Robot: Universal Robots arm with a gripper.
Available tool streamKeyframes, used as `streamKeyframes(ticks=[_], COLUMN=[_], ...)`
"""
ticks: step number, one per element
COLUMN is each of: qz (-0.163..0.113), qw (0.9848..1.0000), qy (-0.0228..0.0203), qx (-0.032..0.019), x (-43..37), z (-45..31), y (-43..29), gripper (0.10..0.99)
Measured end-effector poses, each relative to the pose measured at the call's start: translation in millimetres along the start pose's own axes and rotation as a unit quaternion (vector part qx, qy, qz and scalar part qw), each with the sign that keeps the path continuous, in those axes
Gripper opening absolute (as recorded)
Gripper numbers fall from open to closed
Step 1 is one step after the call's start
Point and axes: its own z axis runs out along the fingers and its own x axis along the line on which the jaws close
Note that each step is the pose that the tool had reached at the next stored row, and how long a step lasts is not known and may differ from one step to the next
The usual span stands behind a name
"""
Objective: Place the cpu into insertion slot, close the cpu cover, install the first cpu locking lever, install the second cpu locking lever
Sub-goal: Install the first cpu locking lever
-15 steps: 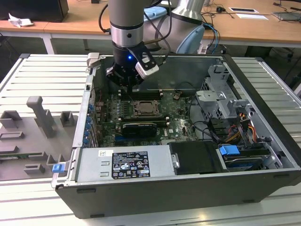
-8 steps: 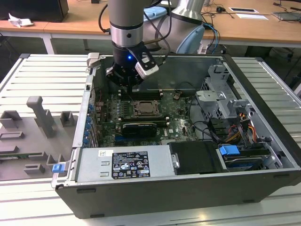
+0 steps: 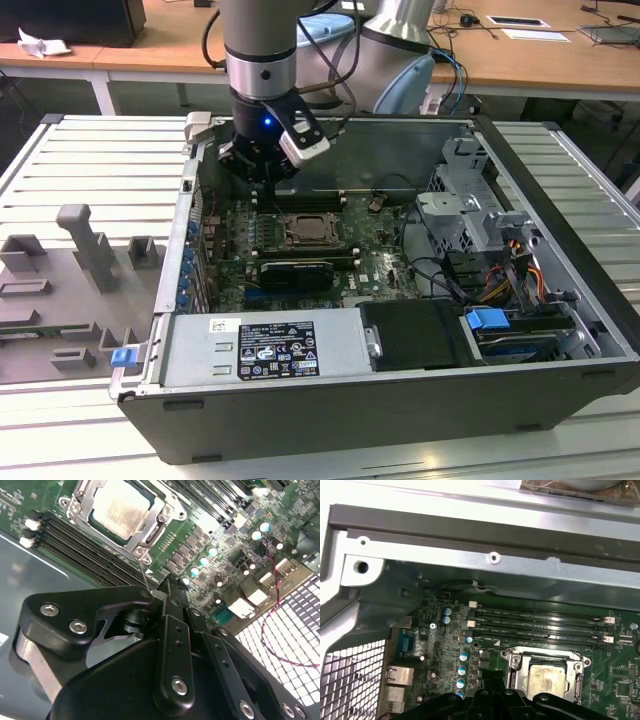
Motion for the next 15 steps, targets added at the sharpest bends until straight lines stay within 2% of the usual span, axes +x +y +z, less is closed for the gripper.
streamKeyframes(ticks=[7, 13, 14, 15], qz=[0.0, -0.002, -0.002, -0.003], qw=[1.0, 1.0, 1.0, 1.0], qy=[-0.0003, -0.0001, -0.0001, -0.0001], qx=[-0.0018, -0.0023, -0.0023, -0.0024], x=[12.0, 15.7, 15.6, 15.2], z=[-0.2, 0.9, 1.1, 2.4], y=[1.4, 4.0, 6.5, 14.0], gripper=[0.106, 0.106, 0.106, 0.106])
